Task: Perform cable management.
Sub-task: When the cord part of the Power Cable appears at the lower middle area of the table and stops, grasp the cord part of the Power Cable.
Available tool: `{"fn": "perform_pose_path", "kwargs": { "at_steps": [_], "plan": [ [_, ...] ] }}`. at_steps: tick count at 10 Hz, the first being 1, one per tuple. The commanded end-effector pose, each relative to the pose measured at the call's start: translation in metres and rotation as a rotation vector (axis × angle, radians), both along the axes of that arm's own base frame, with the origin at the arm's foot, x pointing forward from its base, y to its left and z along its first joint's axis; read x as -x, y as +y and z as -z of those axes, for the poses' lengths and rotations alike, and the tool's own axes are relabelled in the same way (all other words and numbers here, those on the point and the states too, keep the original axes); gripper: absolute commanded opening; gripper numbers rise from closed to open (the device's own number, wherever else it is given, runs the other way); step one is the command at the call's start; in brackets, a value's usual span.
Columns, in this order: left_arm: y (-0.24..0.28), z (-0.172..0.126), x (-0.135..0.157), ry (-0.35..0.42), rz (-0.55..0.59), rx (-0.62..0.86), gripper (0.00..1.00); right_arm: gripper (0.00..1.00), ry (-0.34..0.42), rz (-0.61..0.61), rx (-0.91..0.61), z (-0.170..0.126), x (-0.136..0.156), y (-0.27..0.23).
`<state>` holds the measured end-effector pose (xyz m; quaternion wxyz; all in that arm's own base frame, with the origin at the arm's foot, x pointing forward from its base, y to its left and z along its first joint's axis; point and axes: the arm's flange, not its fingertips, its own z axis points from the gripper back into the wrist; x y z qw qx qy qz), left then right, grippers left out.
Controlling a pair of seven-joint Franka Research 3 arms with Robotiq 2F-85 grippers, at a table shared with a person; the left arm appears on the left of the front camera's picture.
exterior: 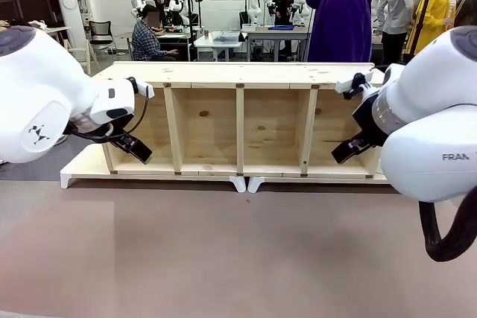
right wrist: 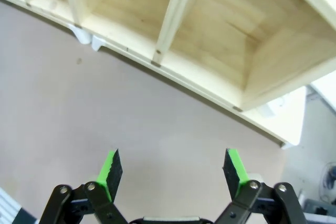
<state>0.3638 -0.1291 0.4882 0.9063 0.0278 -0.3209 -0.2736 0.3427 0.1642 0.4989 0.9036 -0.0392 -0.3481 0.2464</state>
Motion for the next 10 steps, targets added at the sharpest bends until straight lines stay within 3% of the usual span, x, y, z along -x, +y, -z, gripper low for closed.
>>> {"fn": "perform_pose_path", "kwargs": {
  "at_steps": [1,6,9,10],
  "plan": [
    [0.029,0.045,0.098,-0.047,-0.059,-0.002,1.00,1.00,-0.034,0.038,0.010,0.038,0.079,-0.026],
    [0.062,0.032,0.169,-0.215,-0.184,0.080,1.00,1.00,-0.145,0.115,0.029,0.019,0.141,-0.038],
    [0.079,0.035,0.182,-0.243,-0.243,0.100,1.00,1.00,-0.177,0.176,0.002,0.019,0.159,-0.051],
    [0.029,-0.115,0.081,-0.213,-0.175,0.102,1.00,1.00,-0.160,0.193,-0.002,0.021,0.154,-0.049]
  ]
}}
